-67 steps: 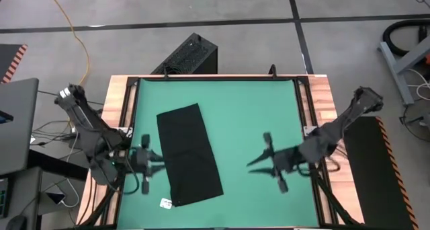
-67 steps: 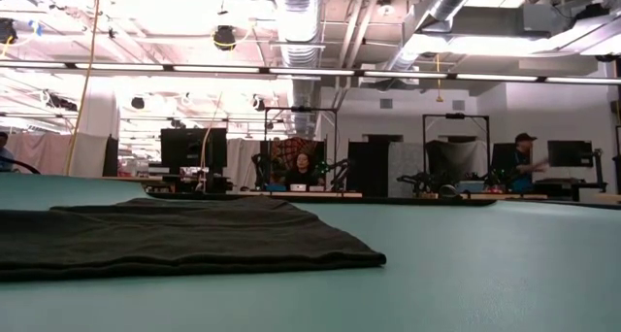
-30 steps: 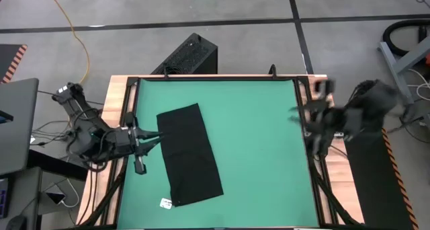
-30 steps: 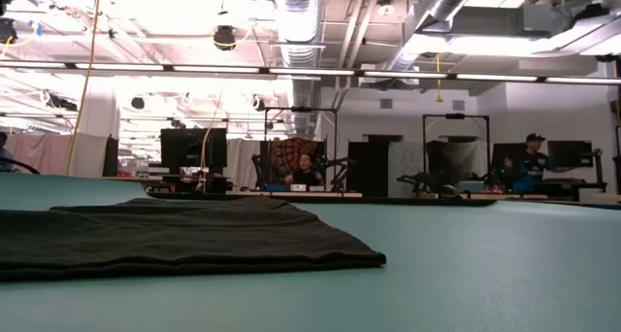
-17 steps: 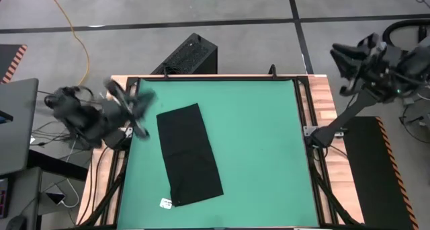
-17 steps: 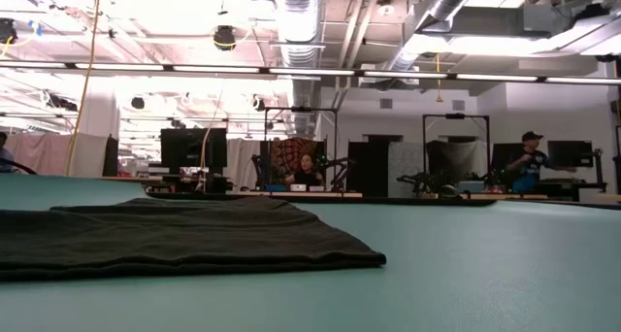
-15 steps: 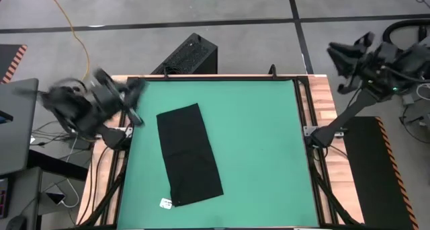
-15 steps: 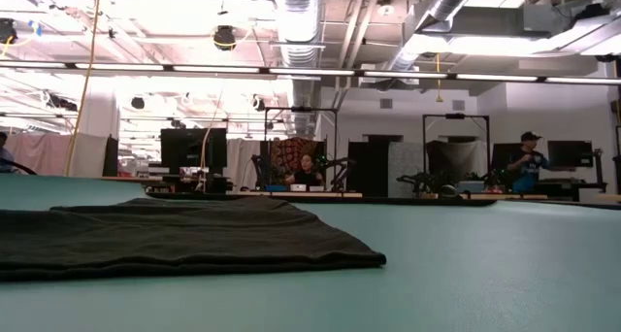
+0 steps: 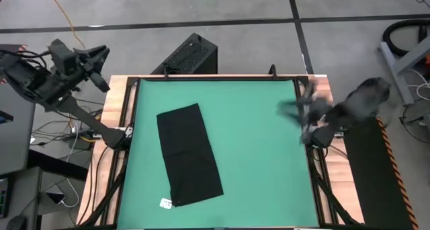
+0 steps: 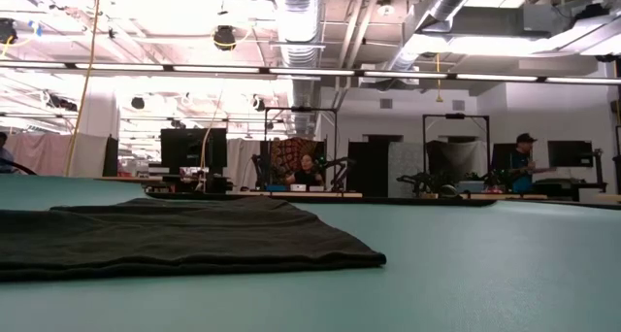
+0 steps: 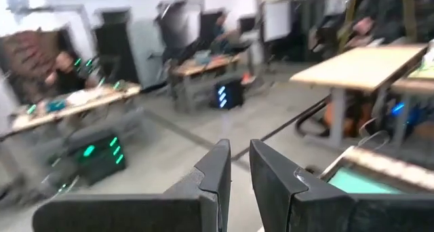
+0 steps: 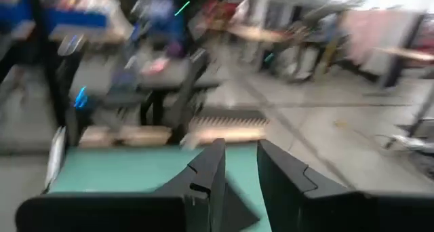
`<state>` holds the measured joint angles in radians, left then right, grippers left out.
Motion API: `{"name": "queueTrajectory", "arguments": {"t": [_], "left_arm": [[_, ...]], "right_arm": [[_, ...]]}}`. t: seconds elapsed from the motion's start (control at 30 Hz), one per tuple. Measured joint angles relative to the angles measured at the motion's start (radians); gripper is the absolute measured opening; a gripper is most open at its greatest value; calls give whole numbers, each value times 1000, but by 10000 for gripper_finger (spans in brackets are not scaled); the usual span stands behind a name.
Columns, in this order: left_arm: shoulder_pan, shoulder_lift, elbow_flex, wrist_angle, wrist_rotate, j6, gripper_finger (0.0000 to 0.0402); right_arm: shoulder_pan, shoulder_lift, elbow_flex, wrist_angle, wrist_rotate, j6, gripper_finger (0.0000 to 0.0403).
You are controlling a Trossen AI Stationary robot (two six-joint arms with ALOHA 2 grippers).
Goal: Roll towel
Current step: Roll the black towel
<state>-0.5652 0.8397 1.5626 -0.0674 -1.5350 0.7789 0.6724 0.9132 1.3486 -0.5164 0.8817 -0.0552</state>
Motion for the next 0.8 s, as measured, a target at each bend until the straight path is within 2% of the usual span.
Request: {"name": "queueTrajectory", "arguments": {"t": [0.07,0.13,0.2,0.3,0.33,0.4,0.47,0.53,0.57,0.63,0.73,0.8], "left_arm": [[-1,-23,-8,-138,-35,-111,48],[-14,-43,-27,-300,-3,-309,48],[-33,-60,-50,-478,141,-542,48],[-43,-64,-102,-710,420,-893,48],[-43,-53,-133,-738,460,-968,48],[-43,-14,-215,-735,470,-1043,48],[-49,29,-311,-694,504,-1093,48],[-56,72,-424,-578,571,-1132,48],[-51,99,-475,-478,599,-1122,48],[-34,176,-560,-219,639,-1008,48],[-29,281,-599,45,735,-875,48],[-29,320,-552,178,801,-813,48]], "right_arm": [[3,80,-20,51,-45,-14,111],[10,172,-24,158,-54,-125,111],[7,253,9,292,-56,-330,111],[-12,334,146,440,-48,-608,111],[-25,354,208,454,-47,-660,111],[-57,386,330,417,-61,-723,111],[-90,401,441,322,-68,-777,111],[-136,399,545,219,-43,-796,111],[-166,391,587,190,-29,-774,111],[-236,363,659,104,-18,-713,111],[-329,319,728,-20,-14,-599,111],[-381,292,745,-89,-12,-524,111]]}}
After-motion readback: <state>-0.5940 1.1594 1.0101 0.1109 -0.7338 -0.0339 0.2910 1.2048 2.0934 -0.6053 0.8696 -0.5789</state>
